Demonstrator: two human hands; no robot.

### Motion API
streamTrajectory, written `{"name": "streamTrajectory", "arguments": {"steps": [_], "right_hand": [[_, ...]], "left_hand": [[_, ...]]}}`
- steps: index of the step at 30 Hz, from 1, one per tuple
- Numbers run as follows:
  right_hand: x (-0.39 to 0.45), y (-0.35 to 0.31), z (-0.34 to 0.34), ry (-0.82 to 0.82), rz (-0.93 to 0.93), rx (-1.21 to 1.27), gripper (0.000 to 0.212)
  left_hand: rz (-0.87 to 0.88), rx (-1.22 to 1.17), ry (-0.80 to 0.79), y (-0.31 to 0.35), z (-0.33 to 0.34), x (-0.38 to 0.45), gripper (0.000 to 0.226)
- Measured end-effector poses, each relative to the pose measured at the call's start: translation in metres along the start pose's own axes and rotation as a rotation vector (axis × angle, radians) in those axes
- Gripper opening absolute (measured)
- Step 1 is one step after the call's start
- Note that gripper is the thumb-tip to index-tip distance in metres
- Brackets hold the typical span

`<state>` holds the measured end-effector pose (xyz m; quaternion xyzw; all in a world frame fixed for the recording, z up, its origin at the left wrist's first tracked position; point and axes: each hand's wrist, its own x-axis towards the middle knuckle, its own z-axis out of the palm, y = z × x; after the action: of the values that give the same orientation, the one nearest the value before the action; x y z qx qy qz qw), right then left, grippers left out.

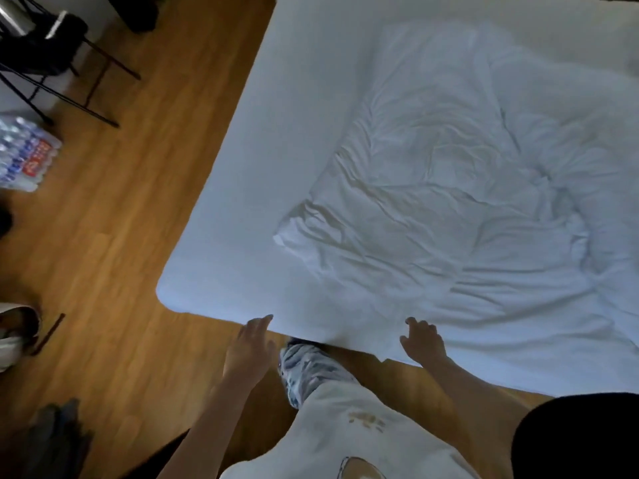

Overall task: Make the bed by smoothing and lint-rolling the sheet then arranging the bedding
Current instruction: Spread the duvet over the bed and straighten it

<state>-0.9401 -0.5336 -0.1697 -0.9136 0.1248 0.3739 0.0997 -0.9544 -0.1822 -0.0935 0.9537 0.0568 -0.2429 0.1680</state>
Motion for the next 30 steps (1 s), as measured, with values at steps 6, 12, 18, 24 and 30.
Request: {"name": "streamTrajectory", "arguments": {"steps": [6, 12, 18, 24, 30], "right_hand": [[0.076, -0.087, 0.023, 0.036, 0.148, 0.249, 0.054], [0.161, -0.103, 0.017, 0.428, 0.376, 0.531, 0.065], [0.208, -0.082, 0.043, 0.594, 0.369, 0.374, 0.096], [0.244, -0.162, 0.106, 0.25, -0.056, 0.078, 0.129], [0.275, -0.161, 0.133, 0.687, 0.018, 0.013, 0.101]], "left_hand": [[0.149, 0.213, -0.15, -0.045, -0.005, 0.1, 0.057], [0.265, 0.265, -0.163, -0.055, 0.001, 0.241, 0.069], [0.548, 0.356, -0.026, -0.036, 0.041, 0.392, 0.097], [0.68, 0.268, -0.023, -0.035, 0.081, 0.464, 0.107], [0.705, 0.231, 0.006, -0.025, 0.098, 0.497, 0.102]]}}
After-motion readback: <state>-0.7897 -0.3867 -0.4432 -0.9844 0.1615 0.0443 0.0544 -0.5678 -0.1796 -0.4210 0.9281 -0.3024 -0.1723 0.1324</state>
